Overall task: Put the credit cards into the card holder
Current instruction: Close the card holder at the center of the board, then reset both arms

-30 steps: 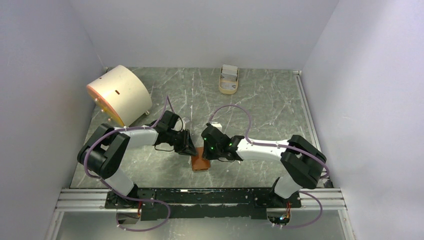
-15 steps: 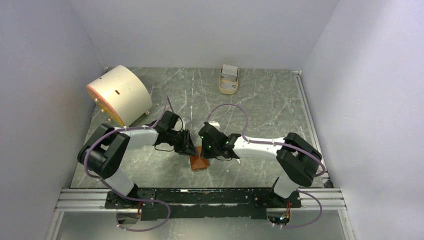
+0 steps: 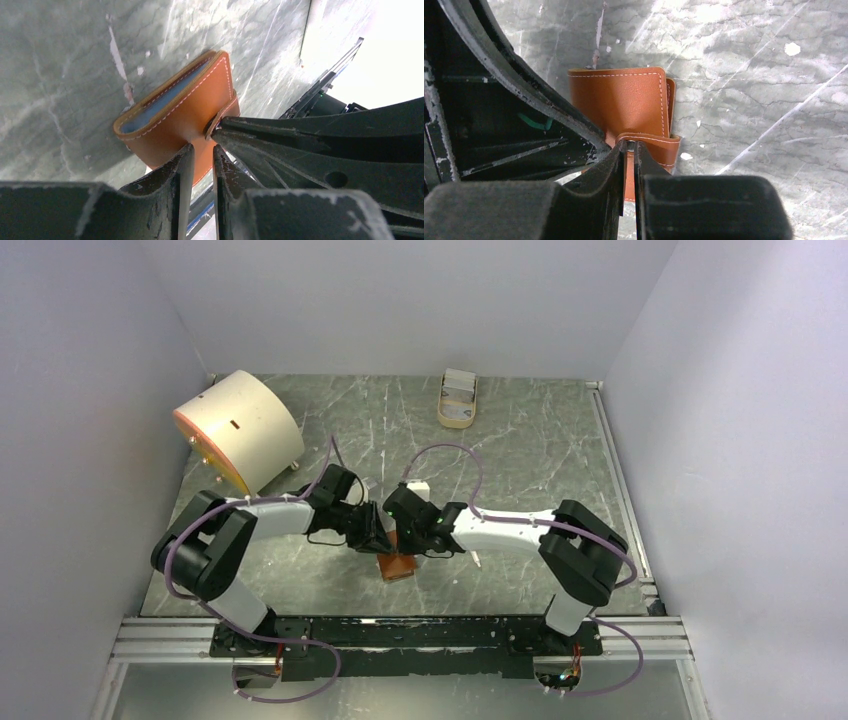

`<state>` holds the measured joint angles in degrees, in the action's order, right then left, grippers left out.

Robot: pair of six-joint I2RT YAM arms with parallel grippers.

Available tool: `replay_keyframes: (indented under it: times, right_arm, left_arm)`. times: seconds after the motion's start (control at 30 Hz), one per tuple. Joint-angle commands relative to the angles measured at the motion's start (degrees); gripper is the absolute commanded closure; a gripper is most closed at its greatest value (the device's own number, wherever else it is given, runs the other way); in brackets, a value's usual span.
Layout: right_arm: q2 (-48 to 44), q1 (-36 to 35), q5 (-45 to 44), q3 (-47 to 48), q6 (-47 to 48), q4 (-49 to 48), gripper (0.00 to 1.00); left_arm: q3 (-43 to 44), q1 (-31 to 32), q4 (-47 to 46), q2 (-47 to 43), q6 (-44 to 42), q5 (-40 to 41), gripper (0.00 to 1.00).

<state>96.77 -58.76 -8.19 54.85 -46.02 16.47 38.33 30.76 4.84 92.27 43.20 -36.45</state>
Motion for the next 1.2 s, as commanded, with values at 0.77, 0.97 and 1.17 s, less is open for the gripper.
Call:
replay_keyframes:
  times: [0.77, 0.97, 1.17]
  right_arm:
    - [-20.61, -2.22, -17.39, 2.53, 0.00, 10.40, 0.15]
    - [-35.27, -2.17, -21.39, -0.40, 1.42, 9.07, 0.01]
    - [-43.33, -2.08, -27.57, 1.03, 0.78, 13.21, 0.01]
  left_arm:
    - [8.19, -6.29, 21.52, -32.98, -5.24, 17.12, 0.50]
    - [18.60, -6.24, 30.70, -38.86, -9.29, 26.13, 0.01]
    - [25.07, -6.24, 34.79, -43.92, -11.62, 30.54, 0.00]
